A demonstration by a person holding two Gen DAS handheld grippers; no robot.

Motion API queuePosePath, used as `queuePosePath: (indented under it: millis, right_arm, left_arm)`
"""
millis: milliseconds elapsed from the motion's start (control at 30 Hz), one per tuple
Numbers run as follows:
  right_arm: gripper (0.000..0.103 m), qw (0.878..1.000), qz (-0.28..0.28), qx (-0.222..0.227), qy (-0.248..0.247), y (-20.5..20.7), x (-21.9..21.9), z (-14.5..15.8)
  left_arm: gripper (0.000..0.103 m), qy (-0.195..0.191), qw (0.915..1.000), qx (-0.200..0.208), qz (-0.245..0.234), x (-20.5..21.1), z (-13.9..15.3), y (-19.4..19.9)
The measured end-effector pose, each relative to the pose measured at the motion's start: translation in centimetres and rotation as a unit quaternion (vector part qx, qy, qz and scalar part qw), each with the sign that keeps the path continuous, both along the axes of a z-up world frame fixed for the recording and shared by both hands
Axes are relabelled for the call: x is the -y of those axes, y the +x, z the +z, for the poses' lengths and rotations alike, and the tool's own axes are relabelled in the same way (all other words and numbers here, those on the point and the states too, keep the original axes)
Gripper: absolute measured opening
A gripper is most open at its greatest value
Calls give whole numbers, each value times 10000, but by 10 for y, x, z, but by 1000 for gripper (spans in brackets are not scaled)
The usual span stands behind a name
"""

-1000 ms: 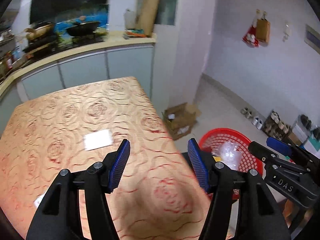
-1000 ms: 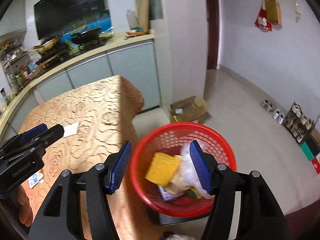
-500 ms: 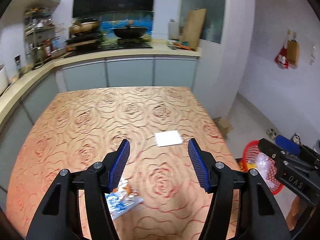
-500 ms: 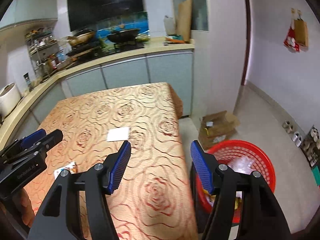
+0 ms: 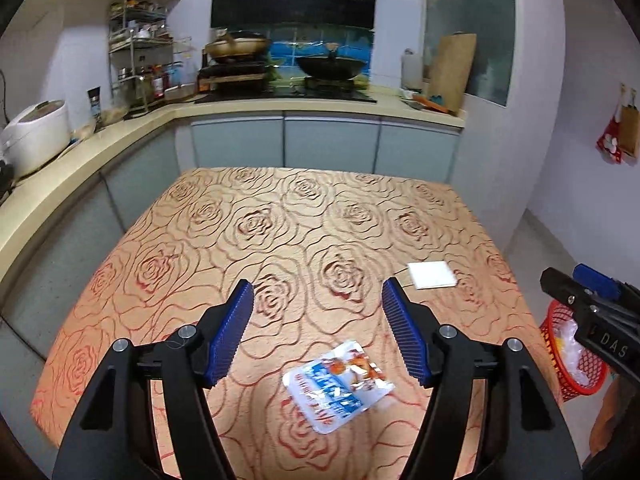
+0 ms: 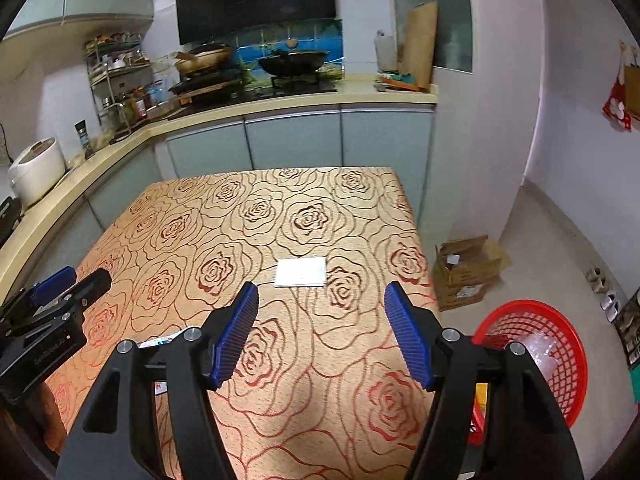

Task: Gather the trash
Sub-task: 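Move both open tools back over the table toward the card and wrapper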

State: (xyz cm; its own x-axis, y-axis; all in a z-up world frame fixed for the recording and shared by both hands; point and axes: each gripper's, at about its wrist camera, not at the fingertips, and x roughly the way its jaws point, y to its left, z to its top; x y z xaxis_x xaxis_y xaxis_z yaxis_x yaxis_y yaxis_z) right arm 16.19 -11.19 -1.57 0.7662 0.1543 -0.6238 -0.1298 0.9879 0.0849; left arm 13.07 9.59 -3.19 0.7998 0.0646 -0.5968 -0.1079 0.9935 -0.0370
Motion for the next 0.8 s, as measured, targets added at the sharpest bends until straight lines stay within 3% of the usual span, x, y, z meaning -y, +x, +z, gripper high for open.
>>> queuePosePath:
  millis: [300, 800]
  right_arm:
    - [64, 9998, 175, -105, -44, 15, -20, -11]
    - [64, 9990, 319, -288, -73, 41, -35, -32]
  left_arm:
    - [65, 15, 9997, -222, 121, -17, -24, -1]
    - [65, -31, 9959, -841, -346, -12, -73, 5]
